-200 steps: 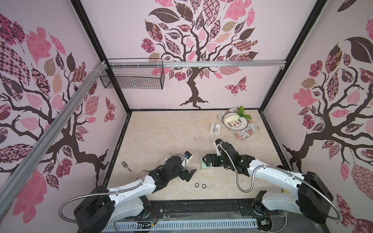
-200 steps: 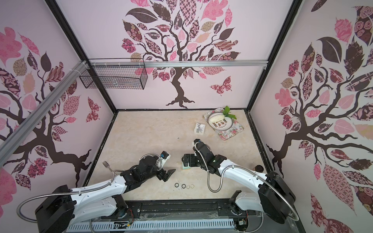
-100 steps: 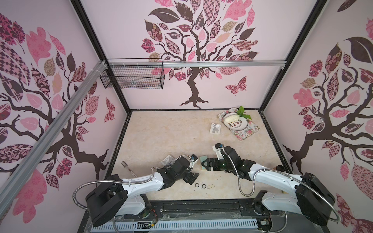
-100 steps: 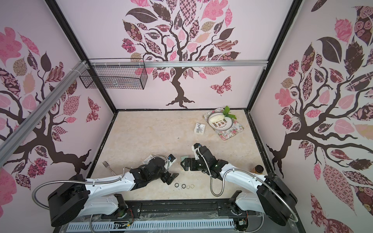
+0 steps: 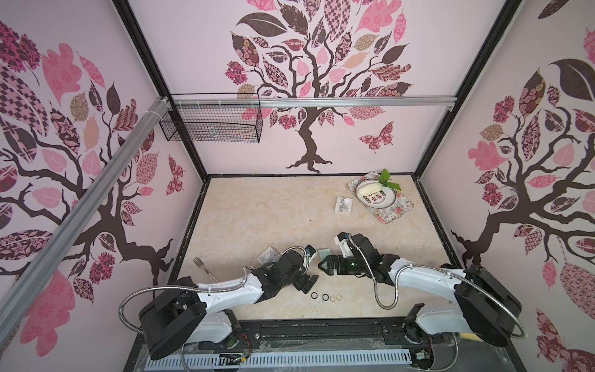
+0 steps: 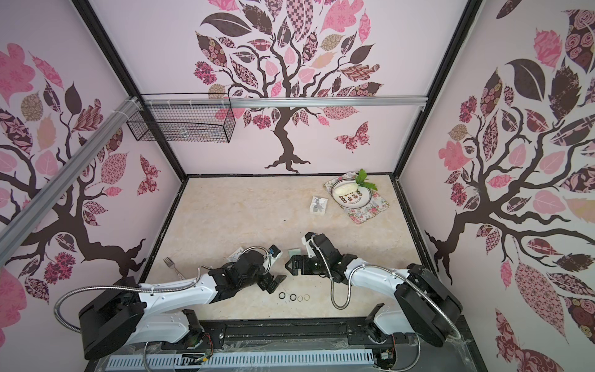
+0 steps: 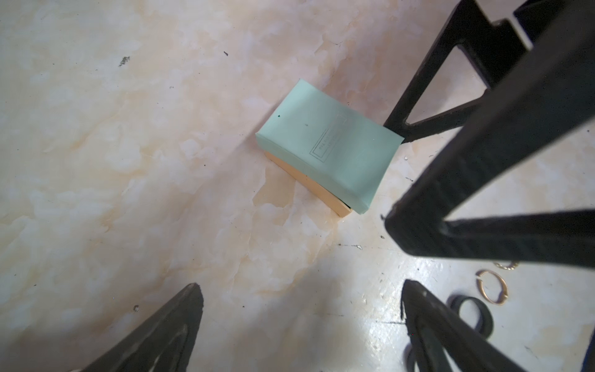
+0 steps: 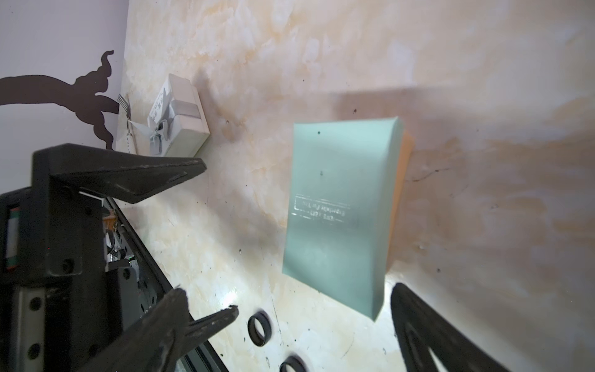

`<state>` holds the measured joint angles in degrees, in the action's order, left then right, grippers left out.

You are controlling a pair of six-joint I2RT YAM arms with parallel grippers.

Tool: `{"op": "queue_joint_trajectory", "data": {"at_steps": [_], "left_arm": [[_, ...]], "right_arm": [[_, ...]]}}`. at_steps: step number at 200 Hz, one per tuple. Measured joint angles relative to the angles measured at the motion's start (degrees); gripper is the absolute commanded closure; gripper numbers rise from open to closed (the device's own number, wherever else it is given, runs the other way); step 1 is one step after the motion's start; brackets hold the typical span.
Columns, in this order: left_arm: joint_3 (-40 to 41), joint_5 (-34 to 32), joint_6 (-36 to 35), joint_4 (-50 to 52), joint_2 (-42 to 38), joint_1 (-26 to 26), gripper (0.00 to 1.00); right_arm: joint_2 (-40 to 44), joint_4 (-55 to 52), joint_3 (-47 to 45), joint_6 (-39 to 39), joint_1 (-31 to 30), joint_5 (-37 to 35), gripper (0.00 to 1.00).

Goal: Take the rings out of the lift-off lid box
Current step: Adjust the jewelry box at the center of the board.

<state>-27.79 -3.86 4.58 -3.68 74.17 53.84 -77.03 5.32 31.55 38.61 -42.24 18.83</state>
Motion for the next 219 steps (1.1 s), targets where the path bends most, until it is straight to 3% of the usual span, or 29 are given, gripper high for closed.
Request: {"op": "queue_joint_trajectory", "data": {"at_steps": [179,219], "left_arm": [[0.0,-0.85,0.17,-0.37,0.0,-0.02,0.02],[0.0,-1.03,0.17,-0.52,0.0,-0.02,0.02]], "right_arm": [[-1.07,-0.09,1.51,0.22,-1.2,1.81,0.0],[-0.85,-2.73,1.77,0.15,-1.25,-1.05,0.0]]}}
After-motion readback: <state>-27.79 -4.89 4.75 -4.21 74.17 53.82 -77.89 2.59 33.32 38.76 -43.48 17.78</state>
